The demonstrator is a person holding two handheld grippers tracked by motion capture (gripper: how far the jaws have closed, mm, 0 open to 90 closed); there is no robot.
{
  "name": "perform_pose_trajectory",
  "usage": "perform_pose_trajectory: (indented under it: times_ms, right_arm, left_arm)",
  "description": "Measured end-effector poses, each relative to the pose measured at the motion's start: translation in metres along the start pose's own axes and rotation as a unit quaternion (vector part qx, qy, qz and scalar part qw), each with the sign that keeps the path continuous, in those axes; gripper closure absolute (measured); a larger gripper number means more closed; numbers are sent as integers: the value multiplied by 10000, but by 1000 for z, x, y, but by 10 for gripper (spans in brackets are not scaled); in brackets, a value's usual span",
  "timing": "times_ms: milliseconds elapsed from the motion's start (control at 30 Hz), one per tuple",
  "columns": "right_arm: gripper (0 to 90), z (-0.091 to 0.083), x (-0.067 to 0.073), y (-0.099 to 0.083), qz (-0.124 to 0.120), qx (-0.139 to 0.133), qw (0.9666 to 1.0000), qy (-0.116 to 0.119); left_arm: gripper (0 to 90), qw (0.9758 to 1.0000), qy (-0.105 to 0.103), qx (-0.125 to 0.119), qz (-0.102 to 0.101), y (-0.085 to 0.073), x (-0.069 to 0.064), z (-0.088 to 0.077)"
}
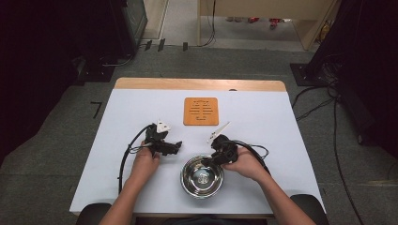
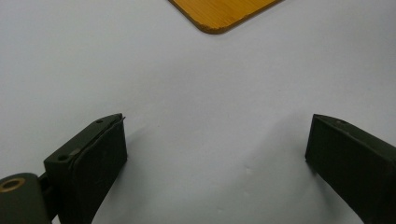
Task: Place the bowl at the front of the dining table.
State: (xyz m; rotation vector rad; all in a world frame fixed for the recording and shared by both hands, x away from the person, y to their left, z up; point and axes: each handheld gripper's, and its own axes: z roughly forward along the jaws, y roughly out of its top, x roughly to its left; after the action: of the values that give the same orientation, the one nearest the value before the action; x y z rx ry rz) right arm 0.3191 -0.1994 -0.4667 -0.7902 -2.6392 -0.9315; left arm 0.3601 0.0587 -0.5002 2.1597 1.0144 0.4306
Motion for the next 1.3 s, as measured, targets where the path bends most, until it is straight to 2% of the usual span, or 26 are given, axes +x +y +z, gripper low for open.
perform_pose_trajectory:
  times_ms: [1300]
  right_arm:
    - [863, -7, -13, 3, 427, -321, 9983, -216]
  left_arm:
    - [52, 10000, -2, -5, -6, 0, 0, 0]
